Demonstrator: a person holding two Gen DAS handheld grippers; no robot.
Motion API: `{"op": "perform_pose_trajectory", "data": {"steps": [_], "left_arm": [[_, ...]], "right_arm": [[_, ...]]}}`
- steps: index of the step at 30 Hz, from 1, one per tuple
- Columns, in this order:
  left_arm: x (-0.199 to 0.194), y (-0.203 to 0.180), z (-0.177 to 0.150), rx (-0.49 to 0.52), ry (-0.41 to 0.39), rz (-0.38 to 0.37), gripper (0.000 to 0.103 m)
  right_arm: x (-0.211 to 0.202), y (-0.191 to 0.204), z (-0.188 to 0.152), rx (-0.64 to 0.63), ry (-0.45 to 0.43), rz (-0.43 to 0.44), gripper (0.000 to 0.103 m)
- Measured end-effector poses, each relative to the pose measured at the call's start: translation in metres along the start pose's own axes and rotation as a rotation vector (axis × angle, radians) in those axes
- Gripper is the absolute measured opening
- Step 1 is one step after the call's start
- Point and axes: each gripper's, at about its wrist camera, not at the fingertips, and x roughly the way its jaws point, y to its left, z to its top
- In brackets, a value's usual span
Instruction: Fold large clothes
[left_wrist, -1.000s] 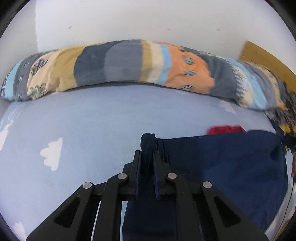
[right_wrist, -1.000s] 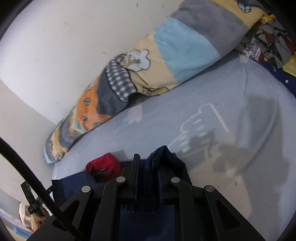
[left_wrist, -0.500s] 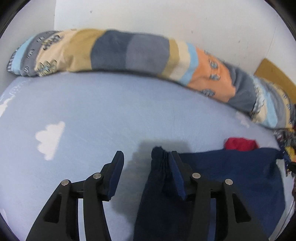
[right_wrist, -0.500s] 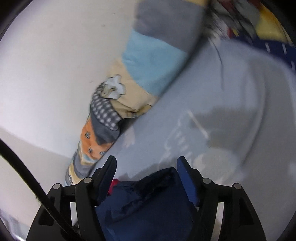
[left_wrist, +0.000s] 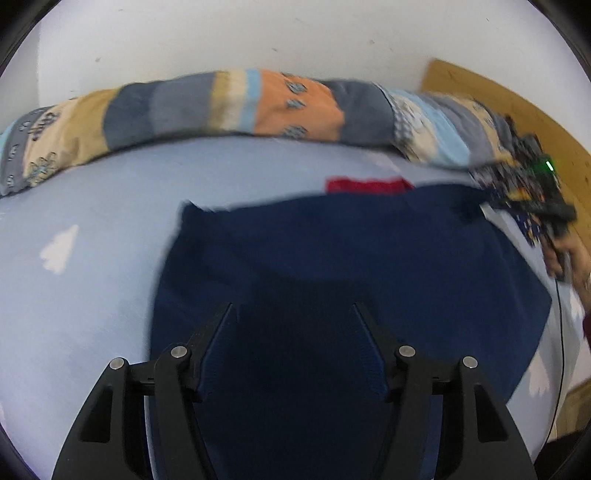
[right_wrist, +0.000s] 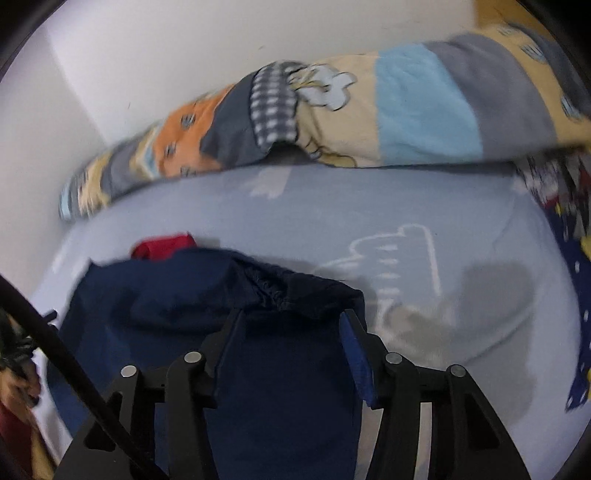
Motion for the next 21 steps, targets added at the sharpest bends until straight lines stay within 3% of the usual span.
{"op": "perform_pose_trajectory", "data": {"steps": [3, 7, 11, 15, 19, 21], "left_arm": [[0.017, -0.006, -0.013, 0.008, 0.043, 0.021, 0.065], [0.016, 0.005, -0.017, -0.009, 0.054, 0.059, 0.065], [-0.012, 0.028, -0.024, -0.039, 0.017, 0.094, 0.068], [-0.036, 0.065, -0.038, -0.140, -0.004, 0.104, 0.075], [-0.046, 0.096, -0.062, -0.280, 0.012, 0.049, 0.079], [-0.043, 0.101, -0.073, -0.331, 0.036, 0.004, 0.081]], "right_arm": [[0.016, -0.024, 0.010, 0.123, -0.012, -0.100, 0.057], [0.010, -0.074, 0.009, 0.439, -0.068, -0.187, 0.060], [-0.011, -0.077, -0.026, 0.405, 0.014, 0.075, 0.062], [-0.047, -0.071, -0.077, 0.314, 0.059, 0.155, 0.067], [-0.069, -0.064, -0.127, 0.257, 0.097, 0.198, 0.066], [-0.073, -0.057, -0.148, 0.255, 0.115, 0.241, 0.060]]}}
